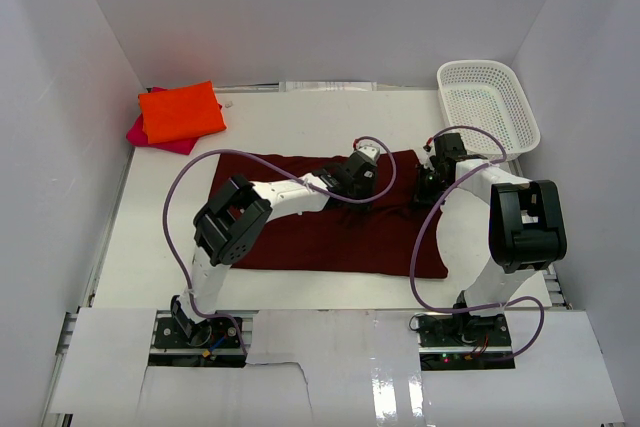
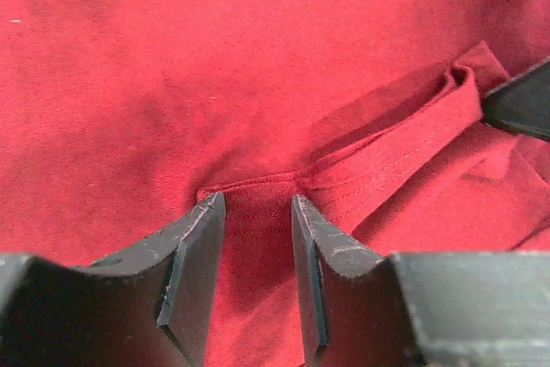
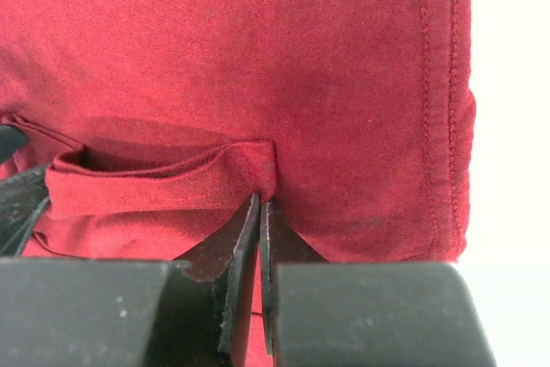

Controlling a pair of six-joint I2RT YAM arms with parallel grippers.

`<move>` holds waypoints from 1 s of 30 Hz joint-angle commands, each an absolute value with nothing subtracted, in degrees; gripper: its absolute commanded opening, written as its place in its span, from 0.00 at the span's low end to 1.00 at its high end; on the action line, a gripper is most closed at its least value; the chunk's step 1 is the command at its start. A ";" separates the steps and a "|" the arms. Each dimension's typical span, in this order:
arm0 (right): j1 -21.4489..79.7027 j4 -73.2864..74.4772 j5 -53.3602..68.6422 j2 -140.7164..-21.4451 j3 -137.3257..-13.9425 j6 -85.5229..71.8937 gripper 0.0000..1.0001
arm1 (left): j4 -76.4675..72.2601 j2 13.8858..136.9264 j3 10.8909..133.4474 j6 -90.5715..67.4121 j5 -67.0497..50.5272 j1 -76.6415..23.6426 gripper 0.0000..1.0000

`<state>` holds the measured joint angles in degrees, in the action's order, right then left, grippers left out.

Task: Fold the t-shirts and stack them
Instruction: Grap the side of the flattened tshirt furthest away from the robot with both arms

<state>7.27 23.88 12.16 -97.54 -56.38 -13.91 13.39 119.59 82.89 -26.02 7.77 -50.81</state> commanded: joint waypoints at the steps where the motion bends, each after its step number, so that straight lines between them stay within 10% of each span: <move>1: 7.47 23.64 12.92 -95.54 -56.87 -13.18 0.08 | 14.68 115.05 82.27 -26.37 12.04 -50.62 0.49; 30: 7.56 23.38 13.54 -95.54 -56.87 -13.10 0.08 | 15.21 114.17 81.48 -26.89 13.71 -50.36 0.46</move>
